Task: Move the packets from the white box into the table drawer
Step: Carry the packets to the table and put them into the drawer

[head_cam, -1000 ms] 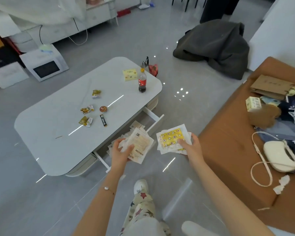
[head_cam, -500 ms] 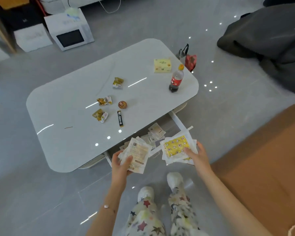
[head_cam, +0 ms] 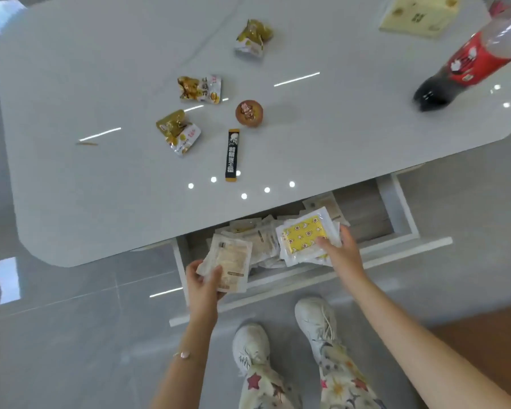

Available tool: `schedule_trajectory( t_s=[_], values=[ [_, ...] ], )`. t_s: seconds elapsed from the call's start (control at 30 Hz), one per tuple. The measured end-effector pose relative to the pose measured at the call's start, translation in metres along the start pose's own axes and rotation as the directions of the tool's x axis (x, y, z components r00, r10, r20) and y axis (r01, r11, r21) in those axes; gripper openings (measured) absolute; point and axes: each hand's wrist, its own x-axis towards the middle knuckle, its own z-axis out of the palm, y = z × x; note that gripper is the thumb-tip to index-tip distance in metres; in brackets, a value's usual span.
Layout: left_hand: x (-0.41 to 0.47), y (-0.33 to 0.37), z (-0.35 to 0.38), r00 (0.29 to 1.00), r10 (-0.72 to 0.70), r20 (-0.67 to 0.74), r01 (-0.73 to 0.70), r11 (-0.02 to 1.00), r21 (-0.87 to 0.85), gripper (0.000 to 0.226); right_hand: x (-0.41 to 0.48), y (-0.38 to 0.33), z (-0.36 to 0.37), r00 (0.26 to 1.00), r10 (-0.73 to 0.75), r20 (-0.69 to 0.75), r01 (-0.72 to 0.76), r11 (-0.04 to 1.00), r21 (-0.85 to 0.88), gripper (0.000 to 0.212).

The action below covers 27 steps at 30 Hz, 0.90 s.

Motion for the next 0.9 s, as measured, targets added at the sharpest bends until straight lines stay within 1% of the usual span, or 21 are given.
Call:
schedule_trajectory(
  t_s=[0.07,0.17,0.27,0.37,0.43,0.5,0.53,0.6,0.67,0.73,0.77,0.83,0.9],
  values=[
    [0.03,-0.015,0.007,1.0,-0.012,-0.013,0.012,1.0,0.007,0.037,0.028,0.013,0.014,0.999,0.033,0.028,-0.033,0.999,-0.024,0.04],
    [0.066,-0.031,0.015,0.999,-0.027,-0.032,0.027,1.0,0.015,0.036,0.059,0.036,0.027,0.997,0.072,0.008,-0.071,0.993,-0.091,0.058],
    [0.087,-0.044,0.019,0.998,-0.041,-0.045,0.042,0.999,0.023,0.03,0.075,0.045,0.035,0.991,0.134,0.011,-0.132,0.984,-0.119,0.06],
    [0.091,-0.048,0.016,0.995,-0.048,-0.089,0.054,0.996,0.068,0.033,0.079,0.043,0.039,0.988,0.156,-0.012,-0.155,0.969,-0.193,0.063],
    [0.081,-0.044,0.013,0.996,-0.021,-0.092,0.035,0.987,0.155,0.045,0.072,0.038,0.035,0.995,0.096,-0.018,-0.097,0.954,-0.283,0.06],
    [0.063,-0.033,0.006,0.995,0.072,-0.071,-0.047,0.95,0.309,0.063,0.054,0.022,0.032,1.0,-0.012,0.014,0.016,0.932,-0.362,0.061],
    [0.052,-0.024,0.002,0.99,0.131,-0.051,-0.101,0.912,0.397,0.067,0.042,0.01,0.029,0.996,-0.087,0.028,0.091,0.908,-0.41,0.061],
    [0.026,-0.001,-0.005,0.975,0.224,0.01,-0.195,0.827,0.527,0.065,0.018,-0.017,0.023,0.97,-0.228,0.081,0.235,0.807,-0.541,0.06],
    [-0.009,0.032,-0.015,0.948,0.302,0.1,-0.299,0.735,0.609,0.063,-0.016,-0.058,0.018,0.934,-0.303,0.19,0.352,0.686,-0.637,0.057],
    [-0.045,0.066,-0.024,0.908,0.381,0.176,-0.388,0.603,0.698,0.063,-0.052,-0.106,0.016,0.875,-0.367,0.317,0.479,0.55,-0.684,0.054],
    [-0.065,0.084,-0.029,0.884,0.423,0.199,-0.42,0.534,0.733,0.063,-0.07,-0.131,0.016,0.832,-0.405,0.38,0.545,0.464,-0.698,0.053],
    [-0.106,0.121,-0.041,0.849,0.479,0.223,-0.446,0.423,0.788,0.063,-0.106,-0.18,0.018,0.72,-0.474,0.507,0.667,0.271,-0.694,0.052],
    [-0.145,0.152,-0.054,0.827,0.515,0.225,-0.43,0.322,0.844,0.065,-0.14,-0.223,0.021,0.634,-0.476,0.61,0.731,0.111,-0.673,0.055]
  ],
)
